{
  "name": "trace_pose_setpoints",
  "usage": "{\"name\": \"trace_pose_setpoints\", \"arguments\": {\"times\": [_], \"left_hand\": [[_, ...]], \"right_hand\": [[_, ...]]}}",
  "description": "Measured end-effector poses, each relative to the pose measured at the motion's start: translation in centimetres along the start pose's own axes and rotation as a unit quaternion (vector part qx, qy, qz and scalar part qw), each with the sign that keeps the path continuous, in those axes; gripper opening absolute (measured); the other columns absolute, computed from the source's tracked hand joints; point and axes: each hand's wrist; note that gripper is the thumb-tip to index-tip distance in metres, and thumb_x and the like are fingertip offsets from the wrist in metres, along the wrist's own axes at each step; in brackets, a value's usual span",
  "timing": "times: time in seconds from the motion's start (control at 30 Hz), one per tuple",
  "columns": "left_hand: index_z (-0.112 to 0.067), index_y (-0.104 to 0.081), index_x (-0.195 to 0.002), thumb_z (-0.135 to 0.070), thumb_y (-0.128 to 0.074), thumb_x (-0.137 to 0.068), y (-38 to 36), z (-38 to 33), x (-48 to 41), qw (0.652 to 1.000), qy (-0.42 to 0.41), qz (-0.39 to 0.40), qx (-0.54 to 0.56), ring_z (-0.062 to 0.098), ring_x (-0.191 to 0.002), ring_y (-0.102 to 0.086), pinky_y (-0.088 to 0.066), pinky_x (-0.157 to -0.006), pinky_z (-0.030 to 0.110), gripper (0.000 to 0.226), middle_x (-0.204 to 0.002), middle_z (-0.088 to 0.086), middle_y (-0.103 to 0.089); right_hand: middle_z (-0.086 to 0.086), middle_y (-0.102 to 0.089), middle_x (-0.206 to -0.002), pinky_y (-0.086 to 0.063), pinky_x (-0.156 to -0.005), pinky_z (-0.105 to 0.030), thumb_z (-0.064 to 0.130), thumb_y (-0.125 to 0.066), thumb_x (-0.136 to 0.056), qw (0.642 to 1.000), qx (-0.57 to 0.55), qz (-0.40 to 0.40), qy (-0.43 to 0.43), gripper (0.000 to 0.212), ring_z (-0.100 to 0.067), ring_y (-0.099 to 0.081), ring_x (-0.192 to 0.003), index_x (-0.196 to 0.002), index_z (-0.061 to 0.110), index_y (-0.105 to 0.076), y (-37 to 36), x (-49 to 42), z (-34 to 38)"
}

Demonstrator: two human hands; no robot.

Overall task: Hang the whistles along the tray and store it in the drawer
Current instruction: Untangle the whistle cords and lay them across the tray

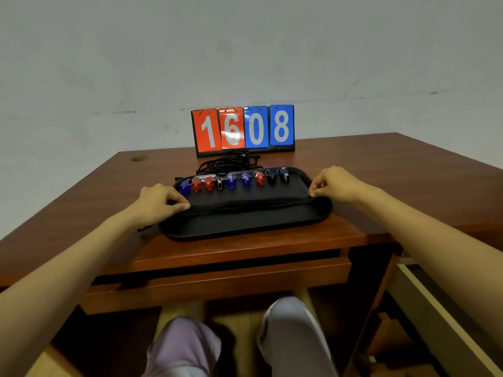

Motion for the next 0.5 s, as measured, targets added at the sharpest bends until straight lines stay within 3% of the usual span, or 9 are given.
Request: {"name": "trace_pose_setpoints", "arguments": {"times": [0.07, 0.17, 0.2, 0.3, 0.37, 0.43, 0.5], "left_hand": [[-0.03, -0.069, -0.102, -0.055, -0.048, -0.088, 0.1, 0.0, 0.1, 0.998, -0.006, -0.01, -0.056, 0.015, -0.123, -0.039, -0.022, -0.099, 0.038, 0.036, -0.117, -0.011, -0.056], [-0.037, -0.063, -0.104, -0.09, -0.032, -0.065, 0.2, -0.3, 0.3, 0.999, -0.028, 0.019, -0.023, 0.01, -0.114, -0.043, -0.014, -0.102, 0.036, 0.073, -0.109, -0.013, -0.058], [-0.037, -0.06, -0.11, -0.092, -0.033, -0.06, 0.2, -0.4, 0.5, 0.999, -0.031, 0.031, -0.01, 0.009, -0.112, -0.045, -0.013, -0.106, 0.038, 0.079, -0.107, -0.013, -0.059], [-0.037, -0.059, -0.112, -0.074, -0.056, -0.068, 0.0, -0.2, 0.7, 0.999, -0.04, 0.025, 0.003, 0.011, -0.112, -0.051, -0.021, -0.111, 0.041, 0.057, -0.106, -0.011, -0.064], [-0.037, -0.063, -0.101, -0.053, -0.066, -0.075, 0.0, -0.3, 1.0, 0.998, -0.053, 0.01, 0.026, 0.012, -0.106, -0.057, -0.038, -0.098, 0.032, 0.03, -0.102, -0.009, -0.067], [-0.038, -0.065, -0.088, -0.037, -0.071, -0.079, 0.2, -0.5, 1.4, 0.997, -0.06, 0.012, 0.05, 0.01, -0.098, -0.059, -0.041, -0.084, 0.022, 0.011, -0.098, -0.009, -0.068], [-0.039, -0.065, -0.082, -0.032, -0.072, -0.079, 0.4, -0.7, 1.6, 0.996, -0.062, 0.024, 0.062, 0.008, -0.096, -0.059, -0.04, -0.08, 0.019, 0.01, -0.094, -0.012, -0.067]], "right_hand": [[-0.003, -0.07, -0.102, -0.049, -0.088, -0.031, 0.017, -0.062, -0.09, 1.0, 0.027, -0.013, 0.008, 0.017, -0.012, -0.06, -0.088, -0.099, 0.011, -0.075, 0.0, -0.2, 0.0], [0.004, -0.065, -0.116, -0.047, -0.098, -0.034, 0.029, -0.061, -0.09, 0.997, 0.046, 0.012, 0.054, 0.027, -0.013, -0.058, -0.105, -0.113, 0.018, -0.069, 0.0, 0.0, 0.5], [0.007, -0.062, -0.118, -0.044, -0.1, -0.031, 0.031, -0.062, -0.089, 0.996, 0.042, 0.037, 0.068, 0.031, -0.01, -0.055, -0.109, -0.118, 0.02, -0.067, 0.0, 0.3, 0.7], [0.007, -0.061, -0.12, -0.041, -0.098, -0.027, 0.025, -0.063, -0.089, 0.994, 0.04, 0.071, 0.071, 0.031, -0.011, -0.054, -0.112, -0.12, 0.02, -0.064, -0.2, 0.6, 1.0], [0.001, -0.065, -0.115, -0.044, -0.093, -0.027, 0.019, -0.063, -0.09, 0.995, 0.037, 0.063, 0.066, 0.024, -0.015, -0.058, -0.107, -0.113, 0.018, -0.067, -0.3, 0.6, 0.8], [-0.001, -0.066, -0.109, -0.044, -0.089, -0.026, 0.017, -0.063, -0.089, 0.996, 0.03, 0.061, 0.056, 0.016, -0.017, -0.059, -0.103, -0.104, 0.018, -0.069, -0.1, 0.8, 0.7], [-0.002, -0.067, -0.107, -0.043, -0.087, -0.025, 0.015, -0.064, -0.089, 0.996, 0.028, 0.062, 0.053, 0.012, -0.018, -0.059, -0.102, -0.1, 0.019, -0.068, 0.0, 0.9, 0.5]]}}
Point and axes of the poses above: each hand's wrist, its own x-axis away from the middle knuckle, its own y-axis out of the back of the hand, z = x × y
